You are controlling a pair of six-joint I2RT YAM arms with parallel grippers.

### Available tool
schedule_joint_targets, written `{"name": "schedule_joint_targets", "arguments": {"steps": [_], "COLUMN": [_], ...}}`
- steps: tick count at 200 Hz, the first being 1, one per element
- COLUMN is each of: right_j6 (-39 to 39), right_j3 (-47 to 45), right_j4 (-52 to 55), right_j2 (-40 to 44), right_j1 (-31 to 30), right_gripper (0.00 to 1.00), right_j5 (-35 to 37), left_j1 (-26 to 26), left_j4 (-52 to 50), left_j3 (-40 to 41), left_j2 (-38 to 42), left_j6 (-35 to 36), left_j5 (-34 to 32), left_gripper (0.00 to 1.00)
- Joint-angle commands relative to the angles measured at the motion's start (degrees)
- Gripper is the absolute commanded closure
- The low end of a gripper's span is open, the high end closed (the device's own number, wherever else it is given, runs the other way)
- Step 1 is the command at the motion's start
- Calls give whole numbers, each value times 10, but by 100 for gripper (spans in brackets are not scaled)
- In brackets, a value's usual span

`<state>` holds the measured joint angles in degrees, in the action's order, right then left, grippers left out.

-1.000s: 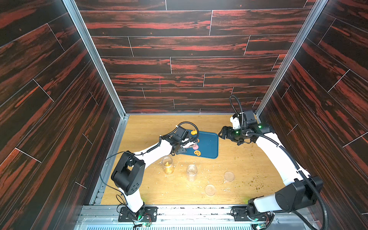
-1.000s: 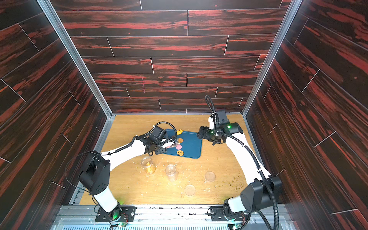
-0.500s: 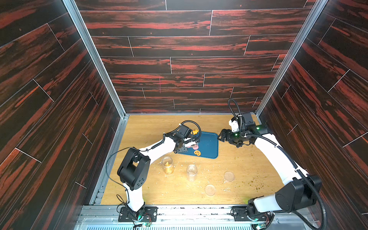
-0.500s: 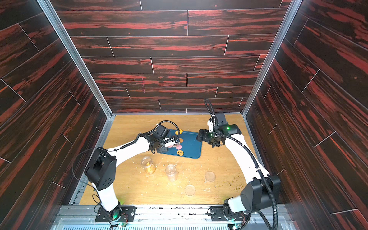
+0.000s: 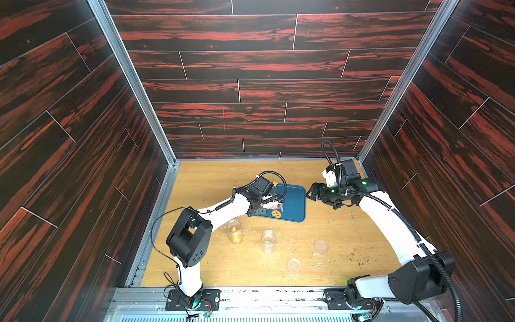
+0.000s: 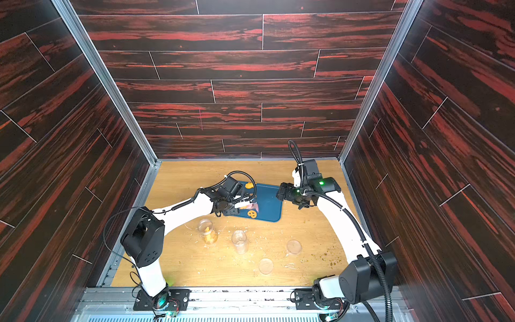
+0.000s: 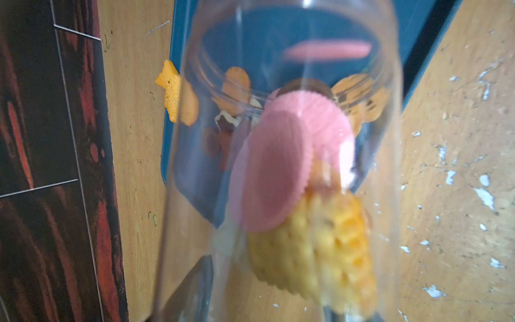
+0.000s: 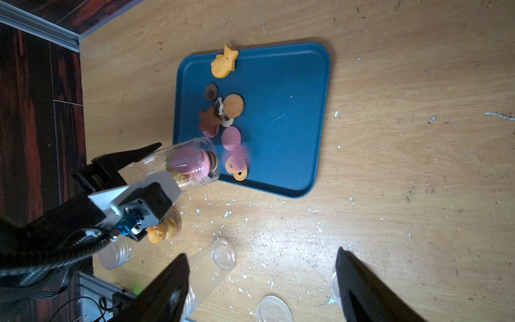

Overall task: Pour the cookies out of the jar
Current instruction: Pour the cookies in the jar onto the tray.

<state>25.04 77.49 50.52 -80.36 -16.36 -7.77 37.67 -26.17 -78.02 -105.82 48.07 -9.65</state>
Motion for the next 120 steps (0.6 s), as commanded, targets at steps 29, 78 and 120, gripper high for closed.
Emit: {"name": "schedule_joint_targets", "arguments": {"steps": [29,78,120], "right_j6": [11,12,12], "right_j3": [-6,-6,-7], "right_j4": [0,1,3], "right_j2": [9,13,17], "right_j1": [1,2,1], "right_gripper": [14,14,14], "right_j5": [-6,-5,-1], "left_j1": [2,6,13], "left_j4": [-14,-15,-17], "left_j3": [-6,-9,-13], "left_j2": [9,6,-3], "left_j6": [15,27,50], "left_j5": [4,-6,-27], "left_gripper": [70,70,70]}}
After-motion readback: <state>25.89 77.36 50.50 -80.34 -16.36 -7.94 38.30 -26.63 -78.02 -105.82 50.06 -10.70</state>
